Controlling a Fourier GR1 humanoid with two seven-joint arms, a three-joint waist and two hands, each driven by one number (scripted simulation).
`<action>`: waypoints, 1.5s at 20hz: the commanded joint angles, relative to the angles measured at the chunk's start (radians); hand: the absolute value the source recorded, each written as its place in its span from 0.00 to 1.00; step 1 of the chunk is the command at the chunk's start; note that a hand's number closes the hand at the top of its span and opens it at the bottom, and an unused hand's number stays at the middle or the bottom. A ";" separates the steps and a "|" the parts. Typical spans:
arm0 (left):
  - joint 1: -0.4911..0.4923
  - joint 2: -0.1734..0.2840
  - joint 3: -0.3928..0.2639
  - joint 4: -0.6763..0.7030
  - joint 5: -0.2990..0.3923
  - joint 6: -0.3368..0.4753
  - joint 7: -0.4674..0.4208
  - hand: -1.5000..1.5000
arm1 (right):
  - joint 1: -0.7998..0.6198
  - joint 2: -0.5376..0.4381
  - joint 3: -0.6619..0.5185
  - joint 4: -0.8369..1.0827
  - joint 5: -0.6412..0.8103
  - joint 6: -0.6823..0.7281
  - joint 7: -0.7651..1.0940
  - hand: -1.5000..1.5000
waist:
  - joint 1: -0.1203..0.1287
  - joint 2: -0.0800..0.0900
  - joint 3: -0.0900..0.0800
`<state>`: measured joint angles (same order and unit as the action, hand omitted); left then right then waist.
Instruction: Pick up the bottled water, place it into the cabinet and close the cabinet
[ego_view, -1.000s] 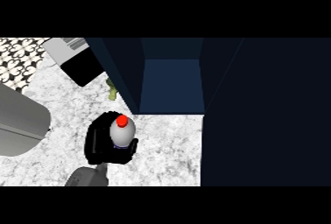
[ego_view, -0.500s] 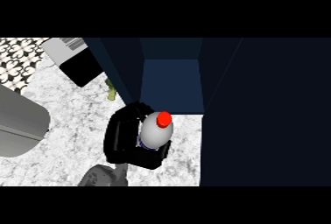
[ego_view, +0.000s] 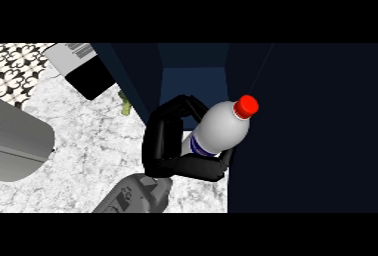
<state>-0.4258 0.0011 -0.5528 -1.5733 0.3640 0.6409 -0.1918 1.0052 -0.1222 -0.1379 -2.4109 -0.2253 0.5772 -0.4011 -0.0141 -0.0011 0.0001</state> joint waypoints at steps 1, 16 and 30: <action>-0.156 -0.001 -0.016 0.080 0.039 0.141 0.005 1.00 | -0.036 -0.023 -0.062 -0.019 -0.102 0.018 0.021 0.00 | -0.010 0.002 0.000; -0.414 -0.001 0.087 0.491 0.078 0.131 -0.036 1.00 | -0.041 -0.035 -0.127 -0.055 -0.166 0.038 0.063 0.00 | -0.023 0.006 0.000; -0.472 -0.001 0.199 0.795 0.202 0.074 -0.237 1.00 | -0.027 0.023 -0.068 -0.084 -0.147 0.054 0.100 0.00 | -0.031 0.008 -0.001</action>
<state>-0.8647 0.0002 -0.3986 -0.8538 0.5301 0.7241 -0.3809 0.9313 -0.1309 -0.2273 -2.3909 -0.2903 0.6223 -0.3338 -0.0403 0.0078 -0.0009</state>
